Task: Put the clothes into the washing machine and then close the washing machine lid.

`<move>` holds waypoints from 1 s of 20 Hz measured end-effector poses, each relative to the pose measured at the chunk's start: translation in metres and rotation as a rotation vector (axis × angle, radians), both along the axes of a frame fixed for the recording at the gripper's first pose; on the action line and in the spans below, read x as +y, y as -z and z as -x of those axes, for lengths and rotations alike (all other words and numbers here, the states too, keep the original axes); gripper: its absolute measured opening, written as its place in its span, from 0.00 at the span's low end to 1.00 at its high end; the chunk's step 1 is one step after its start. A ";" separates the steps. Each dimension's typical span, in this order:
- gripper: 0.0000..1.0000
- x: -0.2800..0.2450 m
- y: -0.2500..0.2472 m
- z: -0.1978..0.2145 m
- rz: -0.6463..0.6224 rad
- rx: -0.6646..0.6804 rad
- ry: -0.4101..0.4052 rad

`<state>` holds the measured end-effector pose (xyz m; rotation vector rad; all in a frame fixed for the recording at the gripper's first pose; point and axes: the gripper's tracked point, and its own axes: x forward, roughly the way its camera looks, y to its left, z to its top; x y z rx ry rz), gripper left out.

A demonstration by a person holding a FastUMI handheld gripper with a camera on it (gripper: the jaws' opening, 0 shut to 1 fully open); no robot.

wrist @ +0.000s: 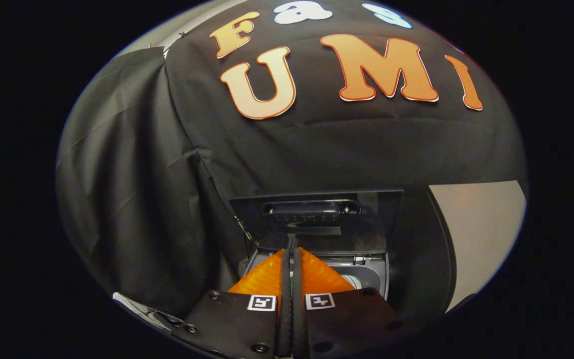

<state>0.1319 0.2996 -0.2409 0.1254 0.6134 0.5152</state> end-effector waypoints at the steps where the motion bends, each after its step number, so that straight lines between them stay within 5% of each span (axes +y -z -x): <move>1: 0.08 0.001 0.004 -0.001 0.003 0.001 0.001; 11: 0.13 0.006 0.024 -0.015 0.072 -0.002 0.034; 15: 0.75 0.000 0.032 -0.026 0.109 -0.001 0.061; 20: 0.99 0.005 0.035 -0.039 0.115 -0.005 0.072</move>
